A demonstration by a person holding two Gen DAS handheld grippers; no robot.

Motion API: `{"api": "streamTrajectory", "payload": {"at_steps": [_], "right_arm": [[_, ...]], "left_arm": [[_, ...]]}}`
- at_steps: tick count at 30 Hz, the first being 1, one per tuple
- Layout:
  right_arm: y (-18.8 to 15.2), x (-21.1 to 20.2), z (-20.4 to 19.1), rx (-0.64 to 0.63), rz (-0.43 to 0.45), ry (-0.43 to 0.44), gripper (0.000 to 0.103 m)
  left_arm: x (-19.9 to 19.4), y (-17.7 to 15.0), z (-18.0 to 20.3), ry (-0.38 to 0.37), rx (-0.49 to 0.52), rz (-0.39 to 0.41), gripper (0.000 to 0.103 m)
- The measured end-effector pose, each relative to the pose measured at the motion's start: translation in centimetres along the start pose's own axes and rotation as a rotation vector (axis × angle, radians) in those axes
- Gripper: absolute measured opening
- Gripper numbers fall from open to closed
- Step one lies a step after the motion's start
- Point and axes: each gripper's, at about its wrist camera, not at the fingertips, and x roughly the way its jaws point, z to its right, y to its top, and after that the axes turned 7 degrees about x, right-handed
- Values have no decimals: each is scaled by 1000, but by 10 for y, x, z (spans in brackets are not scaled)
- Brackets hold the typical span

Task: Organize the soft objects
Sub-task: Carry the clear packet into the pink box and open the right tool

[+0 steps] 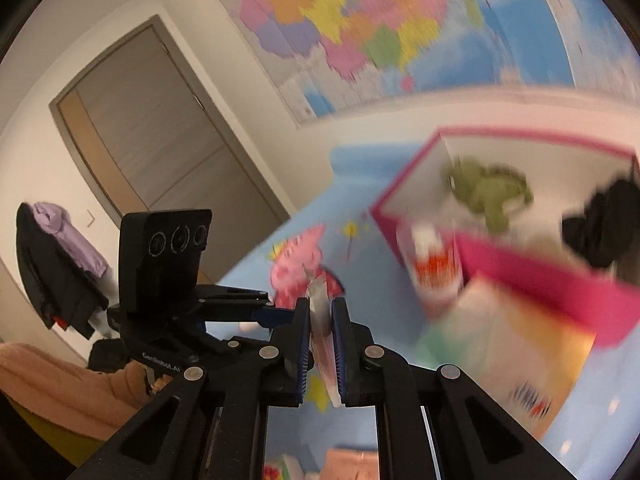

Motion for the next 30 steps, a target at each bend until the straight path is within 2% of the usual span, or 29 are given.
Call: {"api": "streamTrajectory", "payload": {"at_steps": [7, 14, 18, 26, 28, 30], "right_arm": [[57, 0, 1, -44, 99, 7, 10], [92, 25, 37, 12, 85, 3, 10], [100, 37, 57, 38, 70, -18, 10], [98, 65, 100, 135, -1, -33, 11], [97, 69, 108, 157, -11, -45, 12], [96, 74, 117, 193, -31, -66, 21]], "left_arm": [[-16, 63, -8, 119, 66, 60, 46], [6, 96, -38, 163, 39, 30, 46], [28, 105, -54, 144, -2, -10, 46], [64, 103, -74, 162, -52, -86, 46], [71, 100, -78, 172, -61, -104, 46], [74, 98, -81, 184, -71, -111, 46]]}}
